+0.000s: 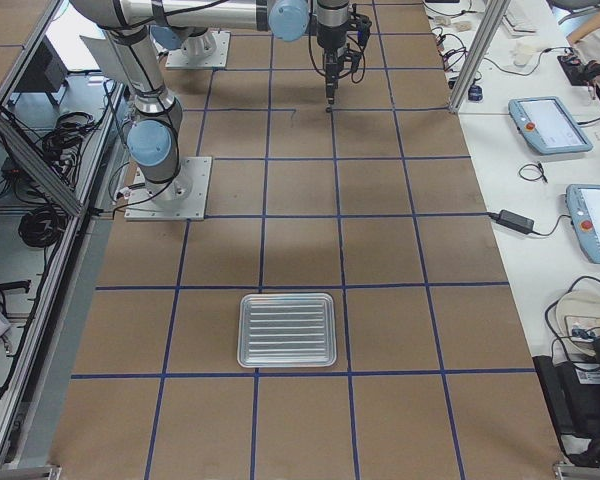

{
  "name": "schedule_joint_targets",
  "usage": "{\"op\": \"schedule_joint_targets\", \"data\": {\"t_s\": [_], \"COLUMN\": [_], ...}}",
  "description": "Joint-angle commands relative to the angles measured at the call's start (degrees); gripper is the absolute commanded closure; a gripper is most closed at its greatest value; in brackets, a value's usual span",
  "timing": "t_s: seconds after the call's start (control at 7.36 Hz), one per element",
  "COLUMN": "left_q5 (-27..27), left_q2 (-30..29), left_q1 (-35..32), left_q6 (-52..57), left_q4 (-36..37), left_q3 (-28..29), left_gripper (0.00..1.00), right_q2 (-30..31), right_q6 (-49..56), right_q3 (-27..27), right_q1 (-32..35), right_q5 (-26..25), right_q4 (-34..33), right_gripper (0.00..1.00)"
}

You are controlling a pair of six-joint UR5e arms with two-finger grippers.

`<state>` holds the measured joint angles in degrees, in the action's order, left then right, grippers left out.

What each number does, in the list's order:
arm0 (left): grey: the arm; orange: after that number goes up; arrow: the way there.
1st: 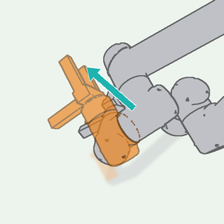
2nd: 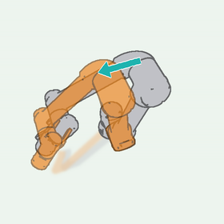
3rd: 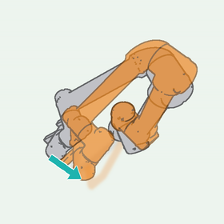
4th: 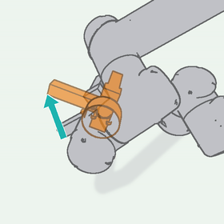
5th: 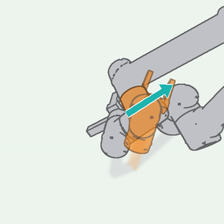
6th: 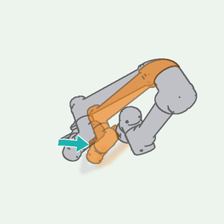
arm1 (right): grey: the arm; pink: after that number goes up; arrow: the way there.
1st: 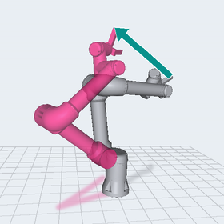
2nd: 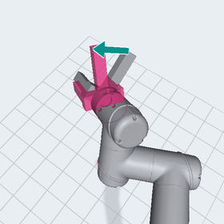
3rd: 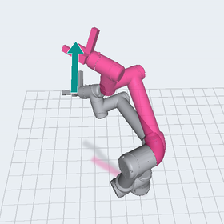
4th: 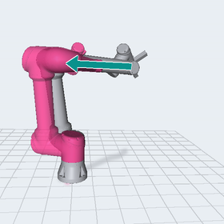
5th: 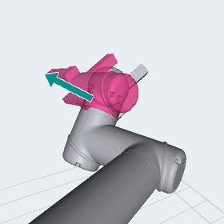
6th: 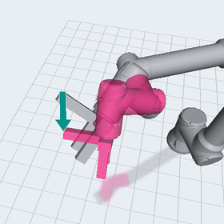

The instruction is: Place bearing gear from tray to pile

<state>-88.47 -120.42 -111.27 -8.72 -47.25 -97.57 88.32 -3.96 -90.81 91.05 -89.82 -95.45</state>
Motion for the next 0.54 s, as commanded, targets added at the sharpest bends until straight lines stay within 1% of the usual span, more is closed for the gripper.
{"op": "schedule_joint_targets", "data": {"t_s": [0.0, 0.27, 0.41], "left_q5": [0.1, 0.5, 1.1], "left_q2": [-1.4, -2.3, -2.9], "left_q1": [-1.1, -1.1, -1.1], "left_q6": [-0.1, -0.2, -0.1], "left_q4": [0.0, 0.1, 0.1], "left_q3": [0.0, 0.0, 0.0], "left_gripper": [0.00, 0.00, 0.03], "right_q2": [-0.8, -0.8, -0.8], "right_q6": [-0.5, 0.1, 1.0], "right_q3": [2.3, 2.4, 2.3], "right_q1": [0.4, 0.5, 0.5], "right_q5": [0.2, -0.1, -0.1], "right_q4": [1.5, 1.7, 1.0], "right_gripper": [0.00, 0.00, 0.00]}}
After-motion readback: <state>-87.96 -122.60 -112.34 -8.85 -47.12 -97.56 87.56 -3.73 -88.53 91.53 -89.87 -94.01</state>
